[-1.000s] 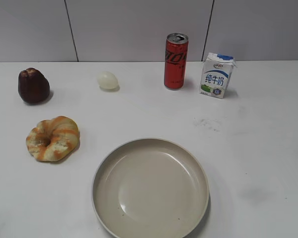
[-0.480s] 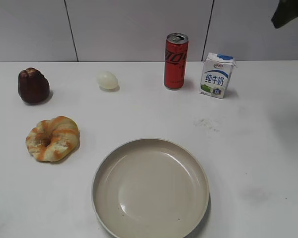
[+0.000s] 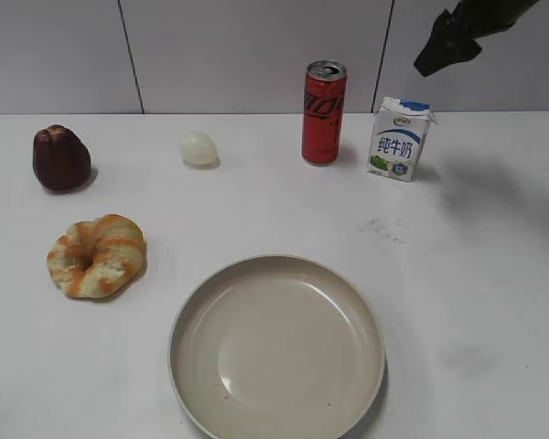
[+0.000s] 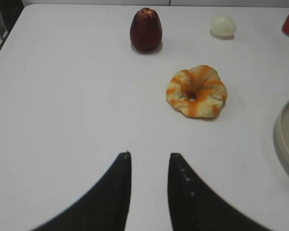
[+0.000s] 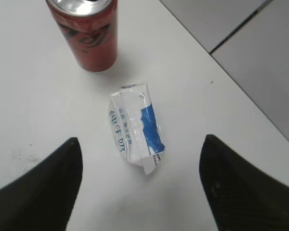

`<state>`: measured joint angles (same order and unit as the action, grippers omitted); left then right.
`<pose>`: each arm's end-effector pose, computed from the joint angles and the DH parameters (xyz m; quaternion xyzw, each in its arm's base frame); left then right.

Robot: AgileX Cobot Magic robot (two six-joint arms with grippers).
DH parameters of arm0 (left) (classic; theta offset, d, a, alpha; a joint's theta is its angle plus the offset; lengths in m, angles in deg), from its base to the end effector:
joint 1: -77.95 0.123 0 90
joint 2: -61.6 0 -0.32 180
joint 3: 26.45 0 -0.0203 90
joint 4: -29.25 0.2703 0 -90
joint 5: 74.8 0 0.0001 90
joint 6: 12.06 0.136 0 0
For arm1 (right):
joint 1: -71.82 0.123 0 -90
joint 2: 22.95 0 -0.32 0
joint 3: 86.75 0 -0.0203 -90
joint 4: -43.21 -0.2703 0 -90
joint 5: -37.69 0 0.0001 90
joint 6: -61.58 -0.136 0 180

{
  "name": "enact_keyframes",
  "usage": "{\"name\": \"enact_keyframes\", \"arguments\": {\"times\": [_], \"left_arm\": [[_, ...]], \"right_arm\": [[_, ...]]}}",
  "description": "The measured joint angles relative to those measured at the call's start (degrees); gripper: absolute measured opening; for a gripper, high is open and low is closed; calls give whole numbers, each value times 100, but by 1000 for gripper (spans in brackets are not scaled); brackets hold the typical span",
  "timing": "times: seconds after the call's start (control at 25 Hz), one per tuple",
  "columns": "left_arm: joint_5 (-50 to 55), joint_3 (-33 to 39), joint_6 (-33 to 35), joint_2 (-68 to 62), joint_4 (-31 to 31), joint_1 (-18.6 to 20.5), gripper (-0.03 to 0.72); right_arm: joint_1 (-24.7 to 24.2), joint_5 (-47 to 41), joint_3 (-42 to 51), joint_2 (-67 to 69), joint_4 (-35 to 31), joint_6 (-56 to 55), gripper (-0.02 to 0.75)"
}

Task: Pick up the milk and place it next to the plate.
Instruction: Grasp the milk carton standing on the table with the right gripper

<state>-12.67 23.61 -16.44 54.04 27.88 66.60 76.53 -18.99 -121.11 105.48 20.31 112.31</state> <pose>0.0173 -0.0064 0.2595 0.0530 0.8632 -0.0805 0.4955 0.5315 0.0882 0.2650 -0.3848 0.8691 0.0763 0.3013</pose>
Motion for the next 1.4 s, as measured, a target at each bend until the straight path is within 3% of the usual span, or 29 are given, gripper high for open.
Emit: {"name": "enact_keyframes", "arguments": {"times": [0.32,0.72,0.92,1.08,1.4], "left_arm": [[0,0,0,0,0,0,209],[0,0,0,0,0,0,209],[0,0,0,0,0,0,209],[0,0,0,0,0,0,209],[0,0,0,0,0,0,209]], "right_arm": [[5,444,0,744,-52,1219,573],[5,1008,-5,1619,-540,1617,566],[5,1004,-5,1722,-716,1771,468],[5,979,-16,1722,-739,1730,314],[5,553,-117,1502,-401,1092,302]]}}
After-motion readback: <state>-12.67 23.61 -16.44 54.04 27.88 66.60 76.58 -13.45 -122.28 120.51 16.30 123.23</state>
